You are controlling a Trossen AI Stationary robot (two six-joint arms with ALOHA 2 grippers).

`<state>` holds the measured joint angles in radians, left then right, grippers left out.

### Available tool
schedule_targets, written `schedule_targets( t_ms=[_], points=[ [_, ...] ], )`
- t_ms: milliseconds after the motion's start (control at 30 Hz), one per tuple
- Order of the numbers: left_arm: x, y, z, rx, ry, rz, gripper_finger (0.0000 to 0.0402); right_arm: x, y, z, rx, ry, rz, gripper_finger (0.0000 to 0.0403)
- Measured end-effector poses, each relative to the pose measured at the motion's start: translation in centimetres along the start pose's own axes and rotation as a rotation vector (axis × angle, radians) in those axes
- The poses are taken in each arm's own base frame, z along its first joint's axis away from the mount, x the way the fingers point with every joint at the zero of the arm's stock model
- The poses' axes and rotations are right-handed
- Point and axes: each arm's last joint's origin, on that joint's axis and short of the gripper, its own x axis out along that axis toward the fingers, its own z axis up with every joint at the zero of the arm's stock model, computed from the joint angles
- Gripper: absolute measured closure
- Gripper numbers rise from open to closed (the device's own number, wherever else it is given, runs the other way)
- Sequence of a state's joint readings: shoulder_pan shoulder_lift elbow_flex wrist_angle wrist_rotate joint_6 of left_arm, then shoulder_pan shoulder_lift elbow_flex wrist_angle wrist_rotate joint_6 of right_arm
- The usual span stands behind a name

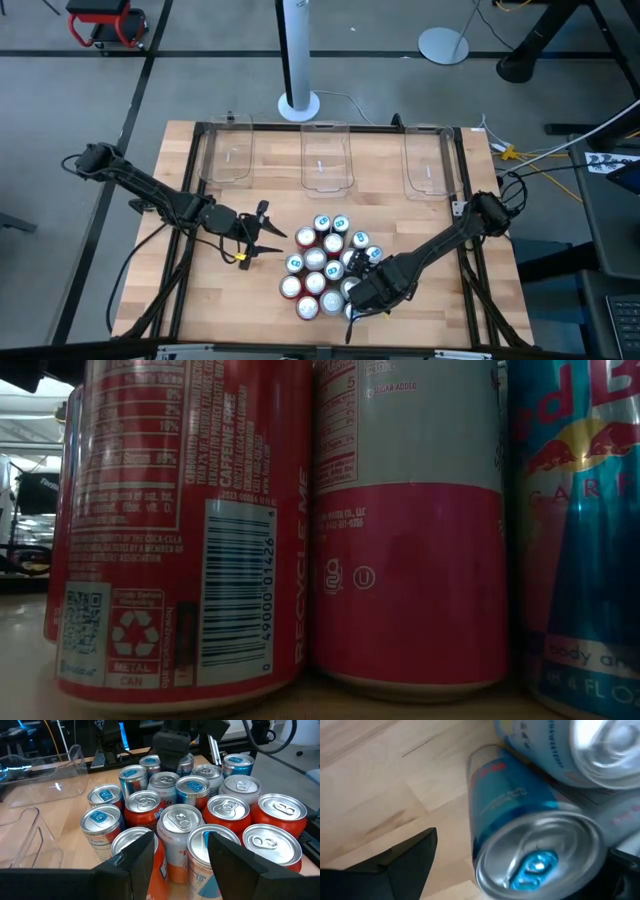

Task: Sort soda cans
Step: Put the blue soda can into the top right transparent bin

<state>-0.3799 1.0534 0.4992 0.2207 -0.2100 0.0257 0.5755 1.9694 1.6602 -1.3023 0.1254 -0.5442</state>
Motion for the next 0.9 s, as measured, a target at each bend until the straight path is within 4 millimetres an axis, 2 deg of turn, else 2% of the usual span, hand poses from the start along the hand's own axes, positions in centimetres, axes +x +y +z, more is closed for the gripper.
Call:
schedule_targets(
  t_ms=[400, 500, 767, 900],
  points=[
    [0.00, 0.00, 0.00, 0.000, 0.000, 0.000, 0.0227, 0.25, -0.27, 0.54, -0.021, -0.056, -0.029, 0.0026],
    [0.00, 0.00, 0.00, 0.000, 0.000, 0.000, 0.0227, 0.25, -0.29, 0.55, -0.025, -0.056, -0.032, 0.0055],
    [0.00, 0.00, 0.00, 0.000, 0.000, 0.000, 0.0227, 0.19, -0.29, 0.46, -0.036, -0.043, -0.040, 0.0170],
    [0.00, 0.00, 0.00, 0.000, 0.000, 0.000, 0.0227, 0.17, -0.18, 0.40, -0.039, -0.046, -0.016, 0.0176]
  ],
)
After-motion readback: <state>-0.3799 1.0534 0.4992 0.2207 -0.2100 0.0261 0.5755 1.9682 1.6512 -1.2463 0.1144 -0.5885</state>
